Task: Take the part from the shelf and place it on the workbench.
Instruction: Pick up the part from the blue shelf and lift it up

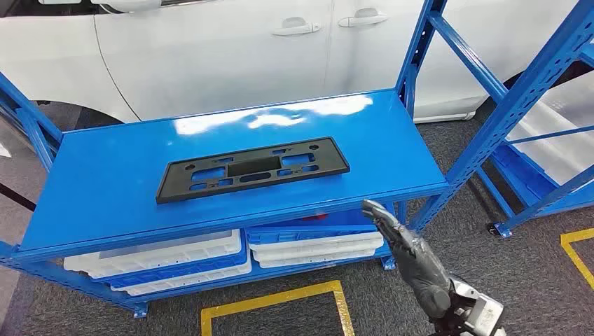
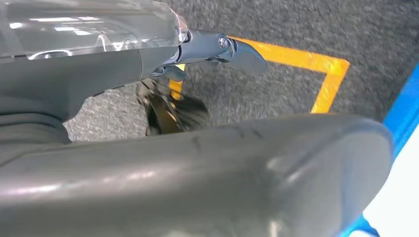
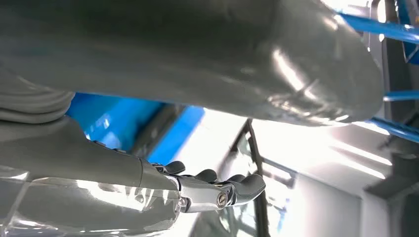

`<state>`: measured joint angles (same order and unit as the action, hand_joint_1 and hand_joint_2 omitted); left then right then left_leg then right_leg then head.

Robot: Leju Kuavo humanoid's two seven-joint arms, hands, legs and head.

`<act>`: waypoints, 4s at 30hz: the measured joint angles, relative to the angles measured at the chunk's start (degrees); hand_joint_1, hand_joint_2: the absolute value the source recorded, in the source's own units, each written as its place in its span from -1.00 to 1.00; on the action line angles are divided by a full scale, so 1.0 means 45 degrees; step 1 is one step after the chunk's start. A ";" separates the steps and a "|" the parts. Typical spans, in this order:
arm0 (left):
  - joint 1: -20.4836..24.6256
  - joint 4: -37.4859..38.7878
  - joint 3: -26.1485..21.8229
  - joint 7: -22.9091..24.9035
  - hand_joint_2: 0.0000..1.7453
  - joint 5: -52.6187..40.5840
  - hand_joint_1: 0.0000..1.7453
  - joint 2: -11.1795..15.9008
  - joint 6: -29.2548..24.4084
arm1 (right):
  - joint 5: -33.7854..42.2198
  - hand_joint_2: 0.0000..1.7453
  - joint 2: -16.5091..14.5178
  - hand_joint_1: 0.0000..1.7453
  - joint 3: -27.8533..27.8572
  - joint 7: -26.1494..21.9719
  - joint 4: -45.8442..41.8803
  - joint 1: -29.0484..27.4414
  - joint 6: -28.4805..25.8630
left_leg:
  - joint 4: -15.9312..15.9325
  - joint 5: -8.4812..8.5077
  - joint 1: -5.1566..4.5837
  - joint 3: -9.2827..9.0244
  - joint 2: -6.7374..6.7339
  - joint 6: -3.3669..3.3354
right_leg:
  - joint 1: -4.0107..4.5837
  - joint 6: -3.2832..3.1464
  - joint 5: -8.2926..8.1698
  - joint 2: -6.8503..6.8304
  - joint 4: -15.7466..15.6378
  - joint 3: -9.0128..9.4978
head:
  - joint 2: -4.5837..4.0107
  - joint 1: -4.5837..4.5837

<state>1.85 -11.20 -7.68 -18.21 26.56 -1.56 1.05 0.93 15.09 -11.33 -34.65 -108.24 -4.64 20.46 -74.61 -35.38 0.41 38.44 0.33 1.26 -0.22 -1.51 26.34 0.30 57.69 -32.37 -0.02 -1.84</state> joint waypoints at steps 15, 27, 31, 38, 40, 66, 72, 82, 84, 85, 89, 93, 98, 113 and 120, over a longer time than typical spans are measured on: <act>-0.0056 0.0017 0.0019 0.0132 -1.00 -0.0059 -1.00 -0.0015 -0.0210 | -0.0118 -1.00 0.0129 -1.00 -0.1083 0.0200 0.1410 0.0608 -0.0016 | 0.3732 0.1842 -0.0049 -0.1605 -0.0008 -0.0777 | -0.0064 0.0772 0.1853 -0.0022 0.3535 -0.1455 | 0.0000 0.0005; -0.0088 0.0046 0.0467 0.2056 -1.00 -0.1019 -1.00 0.0015 -0.1424 | 0.0111 -1.00 -0.0867 -1.00 -0.3926 0.0837 0.5854 0.4209 -0.0612 | 0.2547 0.0769 -0.0052 -0.1760 -0.0009 -0.0159 | -0.0009 0.0009 -0.0419 0.0053 -0.0007 -0.0429 | 0.0000 0.0005; -0.0109 0.0046 0.0698 0.2165 -1.00 -0.1201 -1.00 0.0019 -0.1491 | -0.0105 -0.50 -0.1786 -1.00 -0.5145 0.0894 0.7641 0.5907 -0.1246 | 0.0135 0.0041 0.0031 -0.0073 -0.0008 0.0042 | 0.0005 -0.0075 -0.0330 0.0040 0.0000 -0.0380 | 0.0000 0.0005; -0.0107 0.0051 0.0910 0.2000 -1.00 -0.1421 -1.00 0.0026 -0.1257 | -0.2151 1.00 -0.3125 -1.00 -0.6877 0.1335 0.8794 0.8110 -0.4241 | 0.3683 0.2148 -0.0013 -0.1074 -0.0053 -0.0171 | 0.0075 0.0216 -0.0145 0.0019 0.0093 -0.0253 | 0.0000 0.0005; -0.0120 0.0051 0.0995 0.1997 -1.00 -0.1464 -1.00 0.0019 -0.1248 | -0.3310 1.00 -0.3334 -1.00 -0.7227 0.1463 0.8776 0.8282 -0.5498 | 0.3722 0.2292 0.0044 -0.1124 -0.0042 -0.0336 | 0.0078 0.0350 -0.0024 -0.0007 0.0177 -0.0260 | 0.0000 0.0006; -0.0160 0.0051 0.1203 0.1940 -1.00 -0.1798 -1.00 0.0112 -0.1078 | -1.4109 1.00 -0.3549 -1.00 -0.8747 0.3666 1.0346 0.8121 -1.2944 | 0.3190 0.2086 0.0130 -0.1030 -0.0023 0.0069 | 0.0034 0.0083 -0.0223 -0.0010 -0.0047 -0.0183 | 0.0000 0.0006; -0.0147 0.0051 0.1241 0.1902 -1.00 -0.1825 -1.00 0.0130 -0.1078 | -1.4704 1.00 -0.3593 -1.00 -0.9054 0.3649 1.1432 0.8285 -1.2844 | 0.3861 0.2291 0.0113 -0.1292 -0.0001 -0.0414 | 0.0017 0.0490 0.0133 -0.0008 0.0441 -0.0398 | 0.0000 0.0006; -0.0168 0.0051 0.1268 0.1865 -1.00 -0.1874 -1.00 0.0152 -0.1081 | -1.4642 1.00 -0.3705 -1.00 -0.9401 0.3507 1.3092 0.8482 -1.2570 | 0.3844 0.2240 0.0069 -0.1329 0.0029 -0.0377 | 0.0030 0.0397 -0.0211 -0.0042 0.0336 -0.0421 | 0.0000 0.0006; -0.0166 0.0051 0.1274 0.1867 -1.00 -0.1888 -1.00 0.0159 -0.1078 | -1.4605 1.00 -0.3847 -1.00 -0.9440 0.3463 1.3526 0.8647 -1.2668 | 0.3848 0.2220 0.0039 -0.1321 0.0018 -0.0223 | 0.0094 0.0286 -0.0234 -0.0019 0.0010 -0.0296 | 0.0000 0.0005; -0.0162 0.0051 0.1278 0.1867 -1.00 -0.1898 -1.00 0.0169 -0.1078 | -1.4622 1.00 -0.3953 -1.00 -0.9452 0.3474 1.3751 0.8747 -1.2750 | 0.3858 0.2207 0.0051 -0.1331 0.0010 -0.0141 | 0.0076 0.0209 -0.0258 -0.0002 -0.0024 -0.0291 | 0.0000 0.0005; -0.0133 0.0051 0.1309 0.1853 -1.00 -0.2019 -1.00 0.0213 -0.1044 | -1.4837 1.00 -0.4586 -1.00 -0.9561 0.3792 1.4862 0.9153 -1.3145 | 0.2280 0.1249 0.0107 -0.0666 -0.0007 0.0126 | 0.0011 -0.0069 -0.0340 -0.0032 -0.0207 -0.0178 | 0.0000 0.0005; -0.0147 0.0051 0.1348 0.1861 -1.00 -0.2154 -1.00 0.0259 -0.1039 | -1.5163 1.00 -0.5188 -1.00 -0.9678 0.4280 1.5675 0.9299 -1.3407 | 0.0265 0.0685 0.0119 0.0297 -0.0009 0.0248 | 0.0043 -0.0116 -0.0308 -0.0032 -0.0169 -0.0165 | 0.0000 0.0005; -0.0104 0.0051 0.1373 0.1878 -1.00 -0.2301 -1.00 0.0327 -0.1036 | -1.5449 1.00 -0.5883 -1.00 -0.9666 0.4792 1.6097 0.9514 -1.3442 | 0.3750 0.2212 0.0056 -0.1335 -0.0021 0.0008 | 0.0125 0.0047 -0.0215 0.0025 -0.0009 -0.0197 | 0.0000 0.0005; -0.0076 0.0051 0.1382 0.1943 -1.00 -0.2489 -1.00 0.0355 -0.0909 | -1.8836 1.00 -0.6851 -0.70 -0.9442 0.6700 1.6958 0.9882 -1.3370 | 0.3878 0.2214 0.0080 -0.1391 -0.0014 -0.0248 | 0.0043 0.0295 -0.0231 -0.0008 0.0200 -0.0347 | 0.0000 0.0005; -0.0065 0.0051 0.1390 0.1939 -1.00 -0.2535 -1.00 0.0393 -0.0894 | -1.9435 1.00 -0.7285 1.00 -0.9455 0.7560 1.8210 1.0193 -1.2381 | 0.2162 0.1182 0.0156 -0.0616 -0.0030 0.0189 | 0.0011 -0.0099 -0.0317 -0.0036 -0.0180 -0.0190 | 0.0000 0.0005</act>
<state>1.56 -10.97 -1.43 -9.48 15.15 0.21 -2.97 -86.53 -17.69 -53.88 -0.63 -26.29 41.23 -35.26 -64.88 -30.06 1.12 35.67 0.20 2.11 -0.17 -1.96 24.91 0.14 56.88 -33.22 -0.02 -1.81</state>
